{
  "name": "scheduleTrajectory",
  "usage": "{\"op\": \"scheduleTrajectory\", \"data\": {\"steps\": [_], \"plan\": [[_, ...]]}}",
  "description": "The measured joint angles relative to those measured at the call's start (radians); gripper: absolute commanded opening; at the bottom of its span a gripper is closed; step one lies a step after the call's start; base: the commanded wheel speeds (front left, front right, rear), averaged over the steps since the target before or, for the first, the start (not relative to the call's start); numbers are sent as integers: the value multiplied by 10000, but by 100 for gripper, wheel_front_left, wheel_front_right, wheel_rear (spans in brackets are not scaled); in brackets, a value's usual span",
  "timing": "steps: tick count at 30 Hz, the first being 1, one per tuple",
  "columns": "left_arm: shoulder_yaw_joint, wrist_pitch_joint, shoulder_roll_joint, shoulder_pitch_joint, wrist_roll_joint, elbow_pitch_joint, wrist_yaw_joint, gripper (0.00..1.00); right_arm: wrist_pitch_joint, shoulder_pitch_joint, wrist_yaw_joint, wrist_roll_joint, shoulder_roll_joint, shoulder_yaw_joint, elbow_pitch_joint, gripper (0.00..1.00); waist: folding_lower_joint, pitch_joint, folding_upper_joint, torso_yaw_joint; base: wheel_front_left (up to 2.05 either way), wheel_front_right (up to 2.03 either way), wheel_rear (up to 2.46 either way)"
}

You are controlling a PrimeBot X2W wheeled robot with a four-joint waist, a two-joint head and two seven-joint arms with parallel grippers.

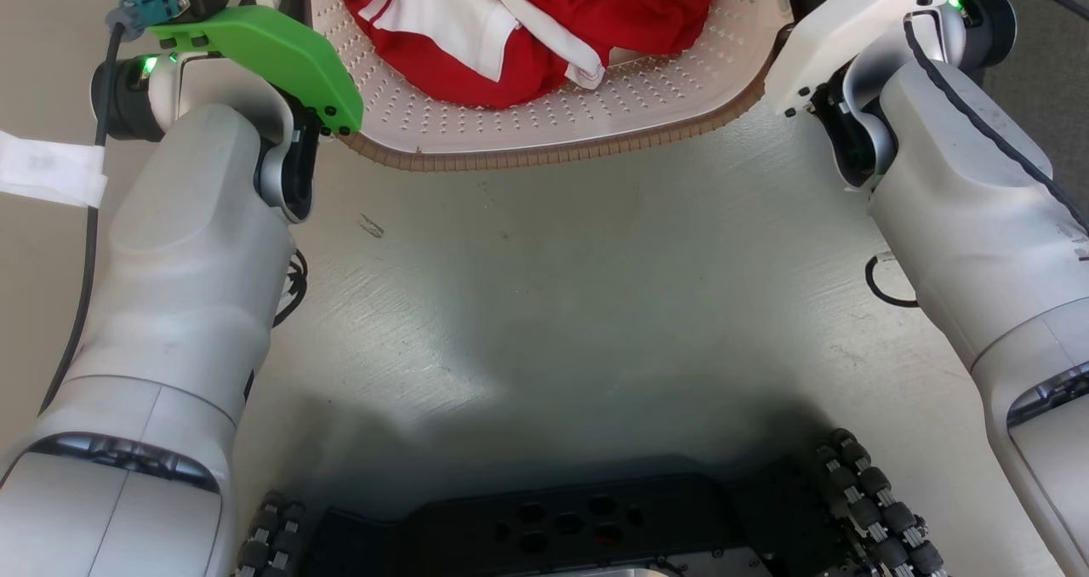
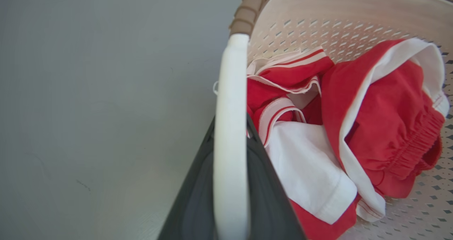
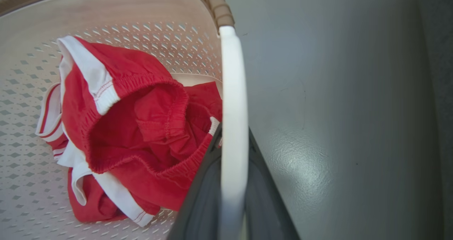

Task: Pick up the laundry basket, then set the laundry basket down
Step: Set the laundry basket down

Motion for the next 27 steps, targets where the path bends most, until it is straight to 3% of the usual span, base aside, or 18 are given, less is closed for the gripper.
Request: {"op": "scheduleTrajectory", "data": {"steps": [21, 22, 23, 24, 25, 27], "plan": [[203, -2, -21, 53, 88, 276, -270, 0, -12, 54, 320, -86, 107, -77, 222, 0, 0, -121, 0, -22, 0, 0, 0], [211, -2, -23, 53, 88, 291, -320, 0, -12, 57, 357, -94, 105, -73, 245, 62, 0, -127, 0, -21, 0, 0, 0], [213, -4, -31, 54, 88, 339, -401, 0, -6, 62, 374, -104, 105, -63, 242, 100, 0, -133, 0, -20, 0, 0, 0], [236, -6, -29, 54, 86, 347, -454, 32, 0, 75, 416, -165, 90, -29, 249, 100, 0, -138, 0, -20, 0, 0, 0], [249, -25, -4, 53, 86, 359, -464, 100, 0, 90, 462, -221, 52, -2, 247, 100, 0, -143, 0, -18, 0, 0, 0], [313, -88, 155, 53, 81, 383, -579, 100, 0, 128, 562, -291, -102, 54, 224, 100, 0, -156, 0, -14, 0, 0, 0]]}}
